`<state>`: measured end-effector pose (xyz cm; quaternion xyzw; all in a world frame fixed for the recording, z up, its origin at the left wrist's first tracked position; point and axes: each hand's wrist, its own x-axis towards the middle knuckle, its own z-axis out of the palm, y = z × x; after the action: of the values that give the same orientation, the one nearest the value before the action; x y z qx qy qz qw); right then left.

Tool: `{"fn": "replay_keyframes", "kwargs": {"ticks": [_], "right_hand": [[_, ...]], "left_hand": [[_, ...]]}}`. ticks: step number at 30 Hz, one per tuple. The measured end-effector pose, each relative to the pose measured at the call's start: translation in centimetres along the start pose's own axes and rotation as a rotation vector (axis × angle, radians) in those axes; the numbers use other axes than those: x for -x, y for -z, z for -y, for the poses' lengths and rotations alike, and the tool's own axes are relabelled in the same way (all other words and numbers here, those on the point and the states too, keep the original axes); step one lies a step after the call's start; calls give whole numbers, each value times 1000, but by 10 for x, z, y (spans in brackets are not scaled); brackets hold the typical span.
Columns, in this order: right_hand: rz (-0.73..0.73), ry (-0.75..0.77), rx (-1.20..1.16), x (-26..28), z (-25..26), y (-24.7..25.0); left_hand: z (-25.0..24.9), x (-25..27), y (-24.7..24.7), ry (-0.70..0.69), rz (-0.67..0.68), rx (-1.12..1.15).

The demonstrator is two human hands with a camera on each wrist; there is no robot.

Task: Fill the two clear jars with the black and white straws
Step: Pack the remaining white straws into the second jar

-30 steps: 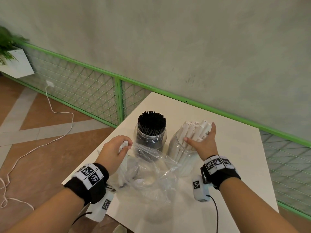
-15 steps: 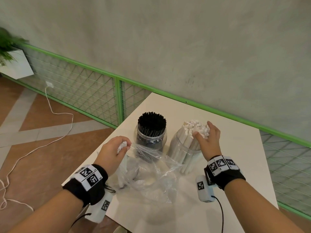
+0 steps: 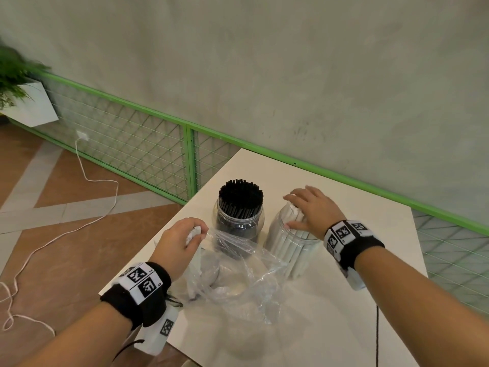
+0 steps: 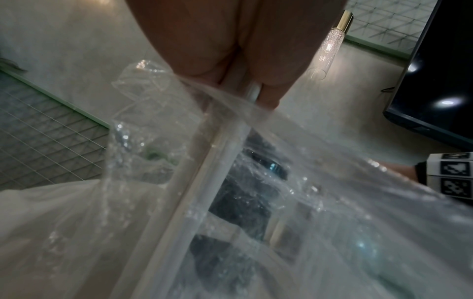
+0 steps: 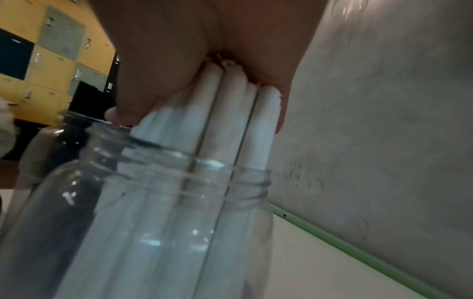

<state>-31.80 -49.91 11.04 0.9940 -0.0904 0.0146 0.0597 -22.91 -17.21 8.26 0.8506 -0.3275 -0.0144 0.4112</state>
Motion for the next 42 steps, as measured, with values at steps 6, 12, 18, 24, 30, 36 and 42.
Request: {"fn": "replay_keyframes", "kwargs": {"ticks": [6,12,18,24,30,36,42], "right_hand": [[-233,-147,-182,-5,6,2],[-66,-398,-155,-8,14,11],[-133,-369,-489,4,-11,23],[-72,-154,-468,21,-25,16],[-85,-146,-424,14,-9,-9],[-261,-305,-415,9,-2,-8],[-207,-359,-363,9,3,1]], "left_hand": [[1,0,0,-1,-5,5],[1,-1,0,-4,-6,24],[1,-1,1,-2,-5,16],[0,-1,1,1,2,14],[-2,-1,0,-4,8,25],[0,1,2,-5,5,31],[1,1,2,3,15,28]]}}
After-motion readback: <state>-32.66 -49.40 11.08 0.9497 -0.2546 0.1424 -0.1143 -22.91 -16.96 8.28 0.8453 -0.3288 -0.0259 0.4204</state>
